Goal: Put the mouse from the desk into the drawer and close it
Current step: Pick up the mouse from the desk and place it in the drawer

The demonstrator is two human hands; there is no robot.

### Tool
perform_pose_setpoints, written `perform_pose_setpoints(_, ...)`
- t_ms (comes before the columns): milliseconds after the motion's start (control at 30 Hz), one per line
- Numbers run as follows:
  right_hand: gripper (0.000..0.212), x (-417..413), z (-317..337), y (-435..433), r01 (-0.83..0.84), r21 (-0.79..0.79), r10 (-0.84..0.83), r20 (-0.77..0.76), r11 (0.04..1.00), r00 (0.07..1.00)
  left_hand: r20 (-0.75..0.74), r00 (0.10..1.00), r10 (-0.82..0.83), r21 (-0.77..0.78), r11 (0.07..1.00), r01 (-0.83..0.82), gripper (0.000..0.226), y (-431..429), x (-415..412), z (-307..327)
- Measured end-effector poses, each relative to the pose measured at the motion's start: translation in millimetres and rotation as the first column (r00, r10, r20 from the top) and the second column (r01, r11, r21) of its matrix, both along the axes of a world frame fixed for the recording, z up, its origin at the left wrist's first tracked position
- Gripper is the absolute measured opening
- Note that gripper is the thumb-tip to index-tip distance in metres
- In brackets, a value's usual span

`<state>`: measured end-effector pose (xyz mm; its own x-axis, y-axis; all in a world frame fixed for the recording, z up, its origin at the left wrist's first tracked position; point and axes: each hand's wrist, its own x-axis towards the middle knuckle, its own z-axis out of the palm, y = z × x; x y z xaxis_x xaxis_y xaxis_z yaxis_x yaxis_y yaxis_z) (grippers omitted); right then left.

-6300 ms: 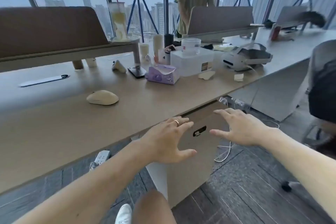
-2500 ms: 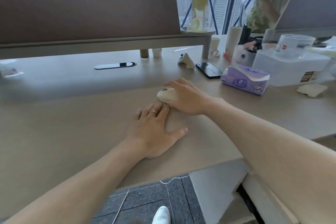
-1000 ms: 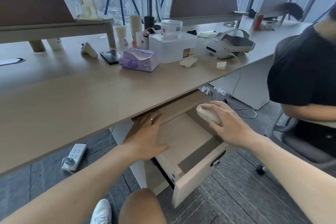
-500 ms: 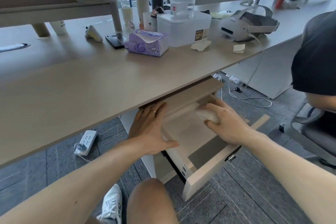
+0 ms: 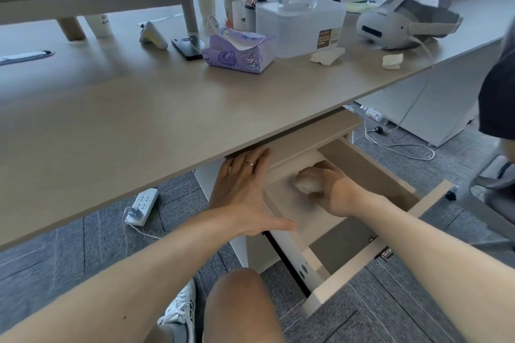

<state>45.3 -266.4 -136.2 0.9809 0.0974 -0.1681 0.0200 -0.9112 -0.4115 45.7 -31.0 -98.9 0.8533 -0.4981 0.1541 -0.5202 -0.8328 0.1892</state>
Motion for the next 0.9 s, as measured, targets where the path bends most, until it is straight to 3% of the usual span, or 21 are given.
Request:
perform_pose_setpoints(367,0.056,4,-15,7,0.066,-0.122,-0.082,-0.127,0.990,0.989,0.025,1.000,-0.002,0.034,0.999,0.002,0.148,-3,2,-1)
perform_pose_setpoints(500,0.068,3,-20,7,0.057,-0.224,-0.086,-0.118,0.973,0.989,0.024,1.000,0.000,0.036,0.999,0.000,0.149,-3,2,-2)
perform_pose_setpoints(733,0.069,1,-19,10,0.053,-0.218,-0.079,-0.111,0.974,0.991,0.020,1.000,-0.004,0.037,0.999,0.004,0.149,-3,2,-2)
perform_pose_setpoints(900,0.081,-11,2,7,0.036,-0.216,-0.050,-0.057,0.976,0.997,0.011,1.000,0.000,0.032,0.999,0.000,0.148,-3,1,-1)
